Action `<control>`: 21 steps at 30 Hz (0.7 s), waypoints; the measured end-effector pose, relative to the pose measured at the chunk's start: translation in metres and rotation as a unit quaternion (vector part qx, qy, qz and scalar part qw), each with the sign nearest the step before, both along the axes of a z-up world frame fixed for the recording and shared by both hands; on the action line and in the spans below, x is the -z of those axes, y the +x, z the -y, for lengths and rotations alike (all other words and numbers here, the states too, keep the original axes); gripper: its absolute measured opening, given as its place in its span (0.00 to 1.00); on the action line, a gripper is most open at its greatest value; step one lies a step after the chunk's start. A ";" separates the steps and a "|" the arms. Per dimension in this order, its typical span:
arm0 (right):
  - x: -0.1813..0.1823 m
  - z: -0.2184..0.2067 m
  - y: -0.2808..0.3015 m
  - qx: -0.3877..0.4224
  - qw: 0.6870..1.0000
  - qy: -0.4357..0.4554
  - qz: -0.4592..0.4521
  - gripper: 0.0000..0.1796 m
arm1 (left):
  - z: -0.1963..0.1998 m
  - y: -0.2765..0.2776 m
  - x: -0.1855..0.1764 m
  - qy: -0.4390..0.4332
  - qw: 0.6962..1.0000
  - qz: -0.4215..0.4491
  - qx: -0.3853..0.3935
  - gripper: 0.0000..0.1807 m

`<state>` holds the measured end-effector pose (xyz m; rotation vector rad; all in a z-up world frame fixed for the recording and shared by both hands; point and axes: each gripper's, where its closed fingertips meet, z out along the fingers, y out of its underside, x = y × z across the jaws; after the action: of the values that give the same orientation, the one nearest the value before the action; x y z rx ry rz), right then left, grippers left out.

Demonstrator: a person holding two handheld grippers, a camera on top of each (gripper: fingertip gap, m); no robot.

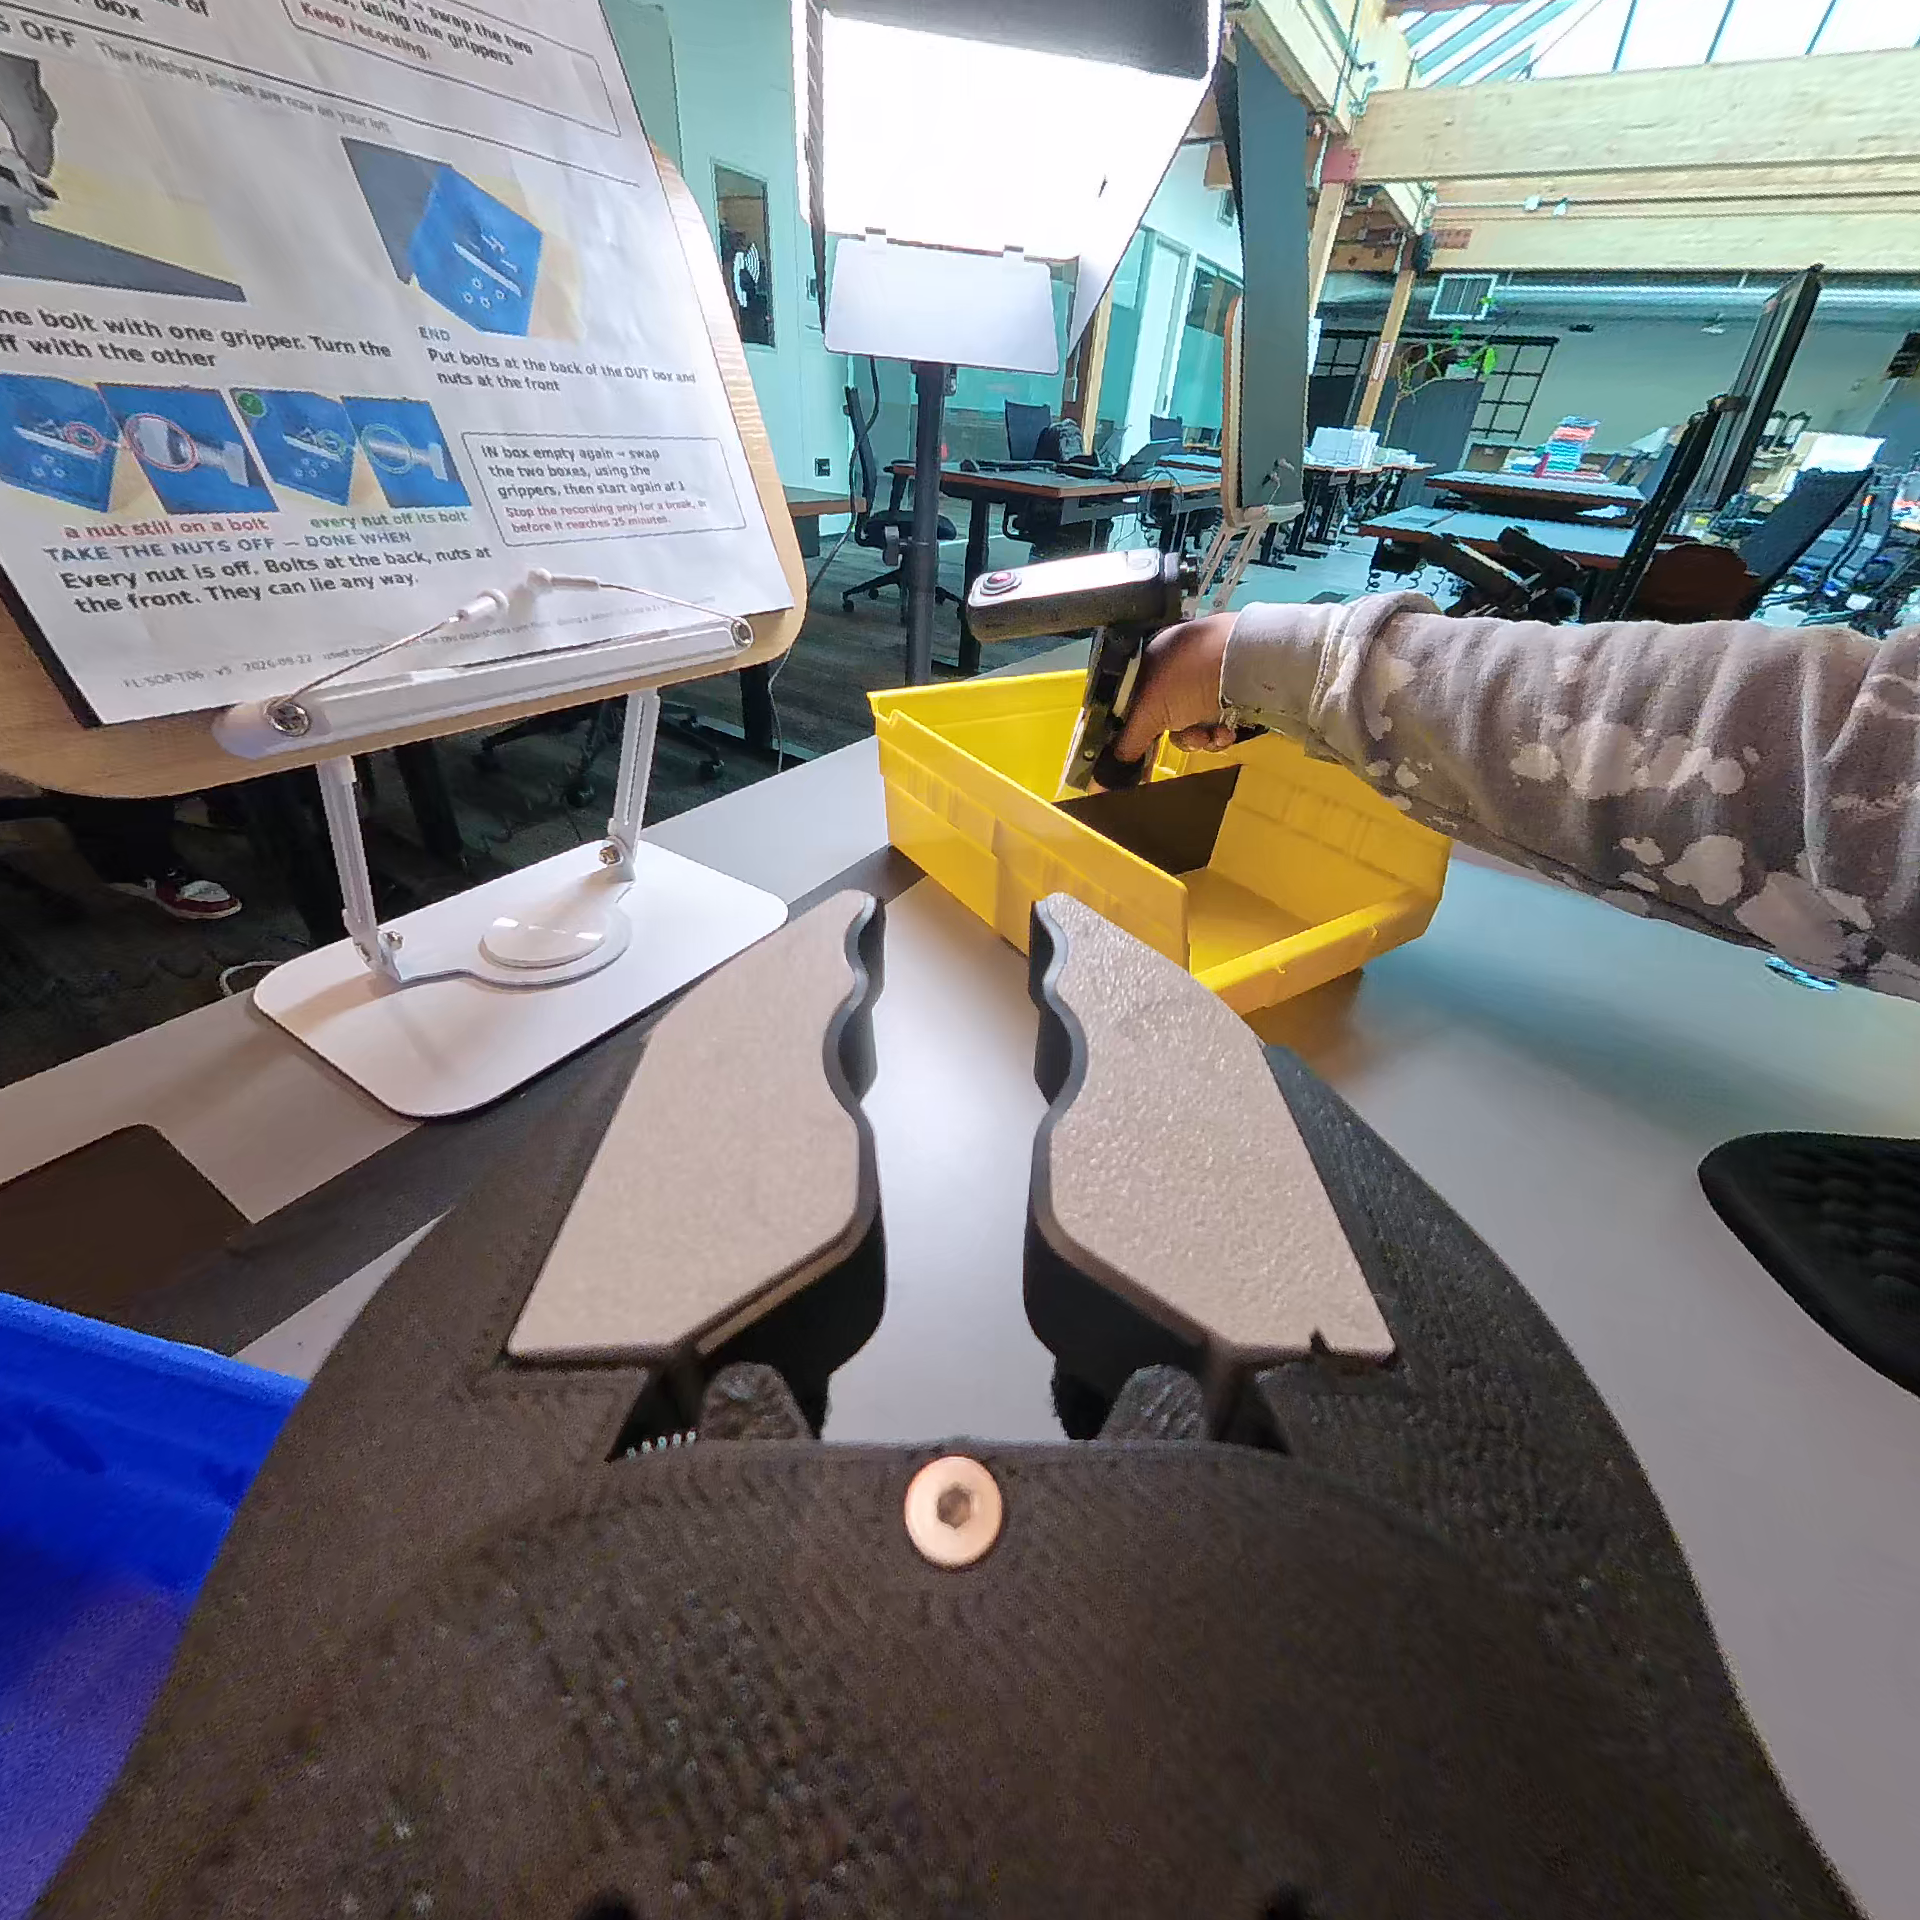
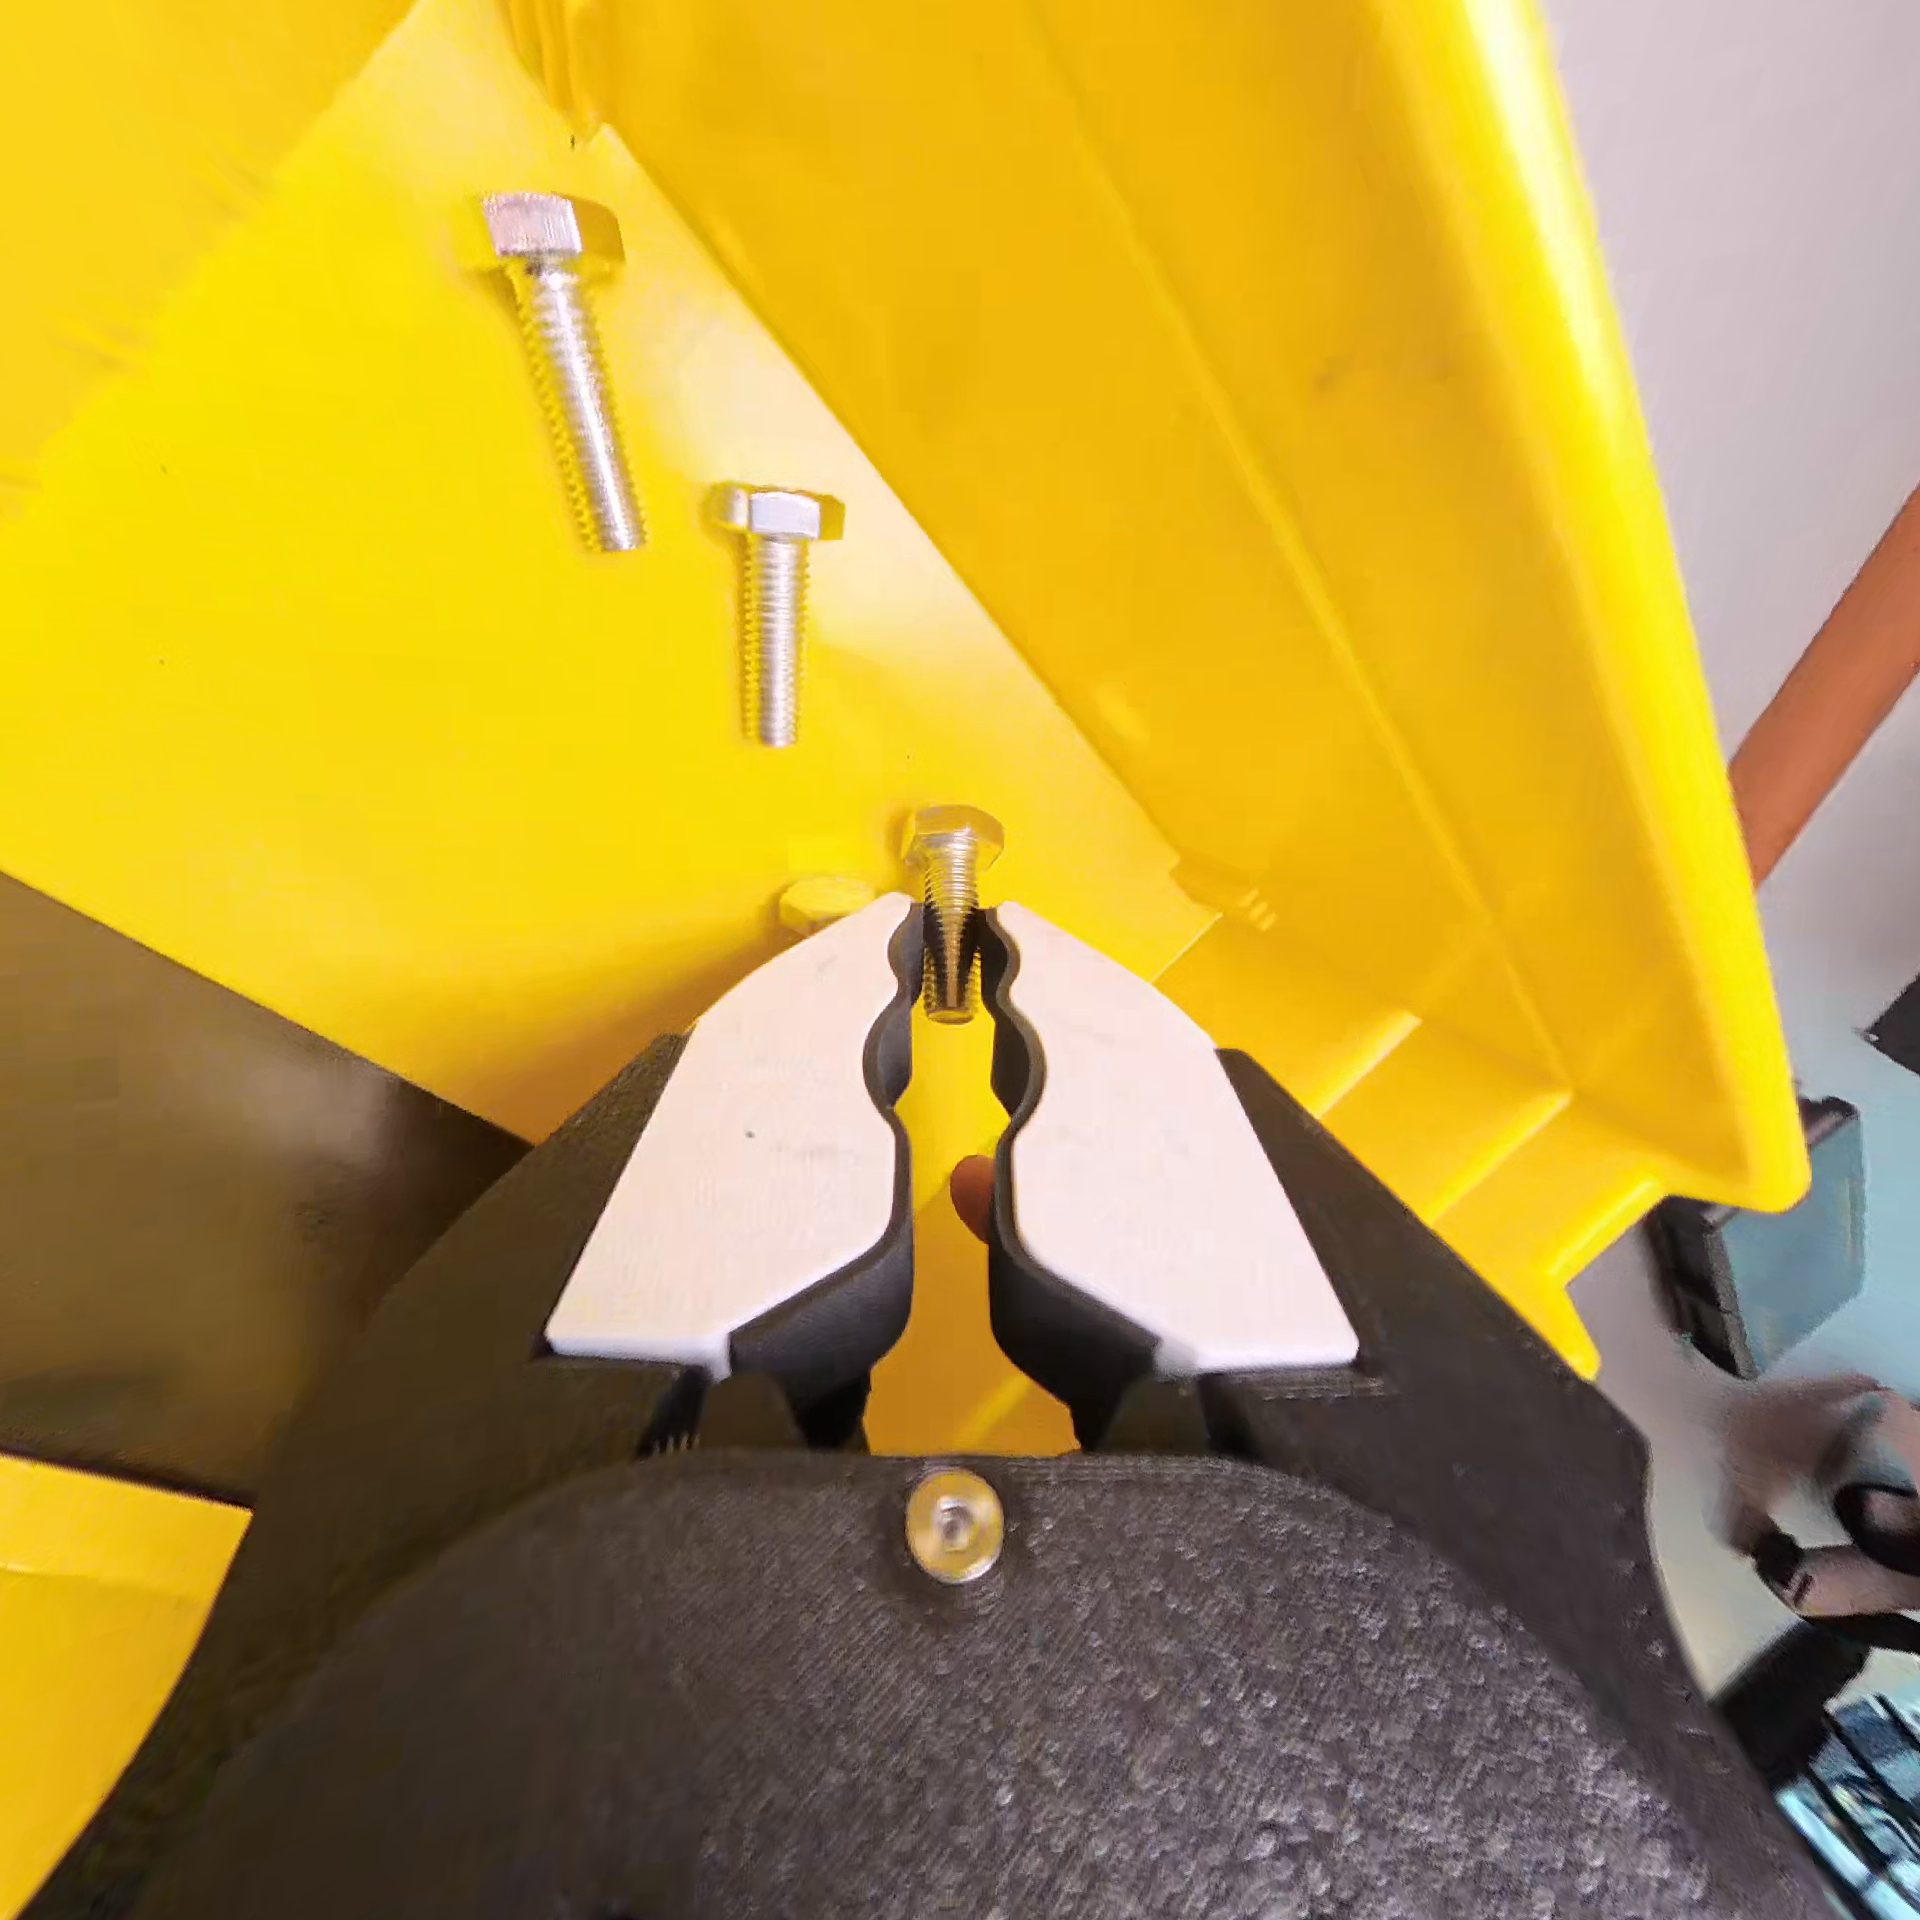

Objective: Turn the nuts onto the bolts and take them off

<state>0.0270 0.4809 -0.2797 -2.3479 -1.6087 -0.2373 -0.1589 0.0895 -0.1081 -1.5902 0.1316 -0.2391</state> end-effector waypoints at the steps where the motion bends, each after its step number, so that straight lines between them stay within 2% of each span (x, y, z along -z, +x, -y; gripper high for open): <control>1: 0.000 0.000 0.001 -0.002 1.000 0.009 0.008 0.05 | 0.000 0.000 0.000 -0.001 1.000 -0.001 0.000 0.15; 8: 0.001 -0.016 0.006 0.039 0.997 0.057 0.016 0.06 | 0.001 0.004 -0.003 0.001 1.000 -0.008 -0.001 0.15; 11: -0.001 -0.018 0.009 0.044 0.997 0.064 0.026 0.15 | 0.001 0.005 -0.003 0.000 1.000 -0.010 0.000 0.15; 16: -0.064 -0.016 -0.004 -0.008 0.985 0.162 -0.059 0.15 | 0.002 0.003 -0.006 0.002 1.000 -0.011 -0.004 0.16; 21: -0.136 0.035 -0.009 -0.091 0.954 0.196 -0.207 0.14 | 0.004 0.001 -0.007 -0.005 1.000 -0.015 -0.006 0.17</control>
<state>0.0175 0.4455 -0.1440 -1.7930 -1.4058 -0.0175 -0.1576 0.0858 -0.1011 -1.6039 0.1446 -0.2067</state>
